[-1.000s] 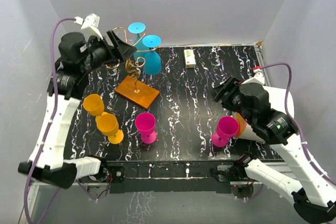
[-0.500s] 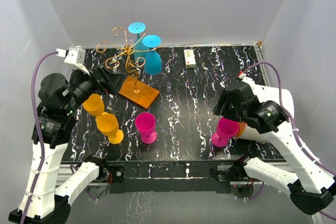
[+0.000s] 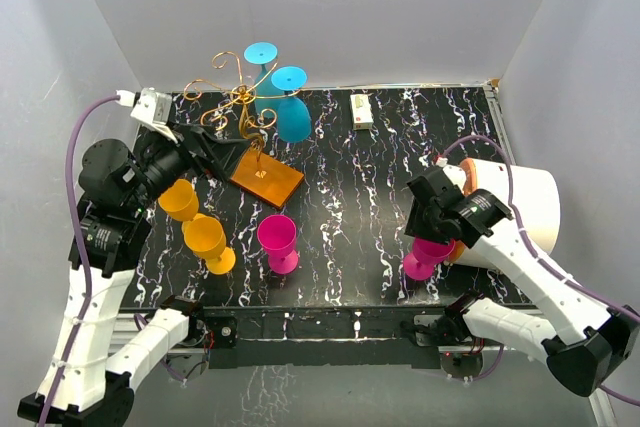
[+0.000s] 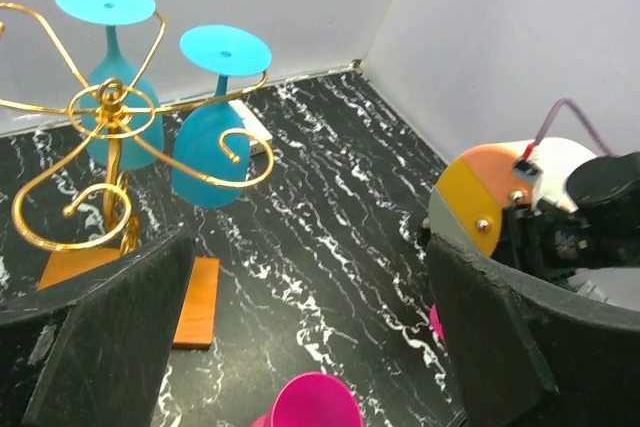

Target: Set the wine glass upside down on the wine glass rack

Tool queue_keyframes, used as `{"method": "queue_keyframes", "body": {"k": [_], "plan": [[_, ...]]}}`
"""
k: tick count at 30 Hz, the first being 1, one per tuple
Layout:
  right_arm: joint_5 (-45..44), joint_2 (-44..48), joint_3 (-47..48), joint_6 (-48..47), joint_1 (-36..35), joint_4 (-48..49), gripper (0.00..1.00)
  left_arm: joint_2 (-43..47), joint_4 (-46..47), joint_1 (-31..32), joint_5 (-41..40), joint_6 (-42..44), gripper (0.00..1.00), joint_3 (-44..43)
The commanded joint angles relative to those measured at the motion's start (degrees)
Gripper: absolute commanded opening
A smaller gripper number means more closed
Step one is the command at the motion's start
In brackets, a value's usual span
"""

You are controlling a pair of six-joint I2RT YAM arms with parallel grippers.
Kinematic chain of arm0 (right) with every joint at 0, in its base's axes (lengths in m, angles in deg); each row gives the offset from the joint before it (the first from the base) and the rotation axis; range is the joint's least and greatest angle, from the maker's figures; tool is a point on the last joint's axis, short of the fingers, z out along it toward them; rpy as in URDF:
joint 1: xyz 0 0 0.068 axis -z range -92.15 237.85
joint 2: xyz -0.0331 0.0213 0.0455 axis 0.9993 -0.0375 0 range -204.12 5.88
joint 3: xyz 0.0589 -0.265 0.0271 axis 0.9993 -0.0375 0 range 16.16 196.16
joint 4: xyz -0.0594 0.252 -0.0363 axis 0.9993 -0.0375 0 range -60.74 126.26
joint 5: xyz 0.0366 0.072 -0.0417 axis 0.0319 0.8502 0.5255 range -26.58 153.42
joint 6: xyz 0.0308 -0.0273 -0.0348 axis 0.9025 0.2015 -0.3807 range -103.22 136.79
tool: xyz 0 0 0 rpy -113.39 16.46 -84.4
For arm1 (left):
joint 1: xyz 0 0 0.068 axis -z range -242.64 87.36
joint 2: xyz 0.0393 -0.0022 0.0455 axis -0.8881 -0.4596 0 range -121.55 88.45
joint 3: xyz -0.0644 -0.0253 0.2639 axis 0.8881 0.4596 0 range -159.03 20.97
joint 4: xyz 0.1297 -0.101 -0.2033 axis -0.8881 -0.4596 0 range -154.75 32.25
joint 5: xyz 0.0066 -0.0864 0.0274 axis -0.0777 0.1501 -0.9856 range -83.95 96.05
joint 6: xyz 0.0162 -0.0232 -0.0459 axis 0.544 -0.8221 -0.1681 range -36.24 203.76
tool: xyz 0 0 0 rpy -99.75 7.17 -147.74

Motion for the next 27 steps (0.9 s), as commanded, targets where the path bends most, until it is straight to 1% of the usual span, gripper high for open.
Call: {"method": "queue_keyframes", "body": {"k": [1,3,8,9,11,13,17,21,24,25,27], "plan": [[-3.94,-0.78,-1.22,2.77,0.12,5.2,0.36,-0.9,5.95,1.16,2.83,-1.8,0.99,-3.35],[-4.89,-0.37,-1.38,2.81,0.16,5.69,0.31,-1.0,5.41,1.89,2.72,-1.42,0.99,-3.99],[-4.59,1.42,-0.97,2.84,0.12,7.03,0.02,-1.68,6.0,1.98,3.71,-3.95,0.99,-3.94],[-4.14,1.63,-0.65,2.86,0.14,7.09,0.0,-2.05,6.54,1.94,4.32,-5.29,0.99,-4.12],[-3.41,1.65,0.79,2.85,0.16,6.66,0.0,-2.56,7.03,1.95,2.1,-8.57,0.98,-5.67],[-2.56,2.28,2.21,2.83,0.13,6.66,0.0,-2.66,8.41,1.96,0.35,-9.28,0.98,-7.05],[0.62,5.47,3.52,2.18,0.13,12.56,0.0,-4.39,10.22,1.98,2.33,-9.32,0.98,-9.37],[3.68,8.66,3.51,1.49,0.14,21.83,0.0,-5.62,13.98,1.95,8.29,-11.53,0.98,-7.28],[4.17,12.05,1.46,1.72,0.12,32.92,0.0,-6.14,19.18,1.93,12.38,-14.86,0.98,-5.18],[3.85,13.27,0.67,2.01,0.12,36.33,0.0,-6.86,22.23,1.98,13.74,-16.88,0.98,-4.64],[3.24,15.41,-1.42,2.3,0.13,43.27,0.0,-8.31,28.69,1.96,15.6,-24.03,0.98,-3.15]]}}
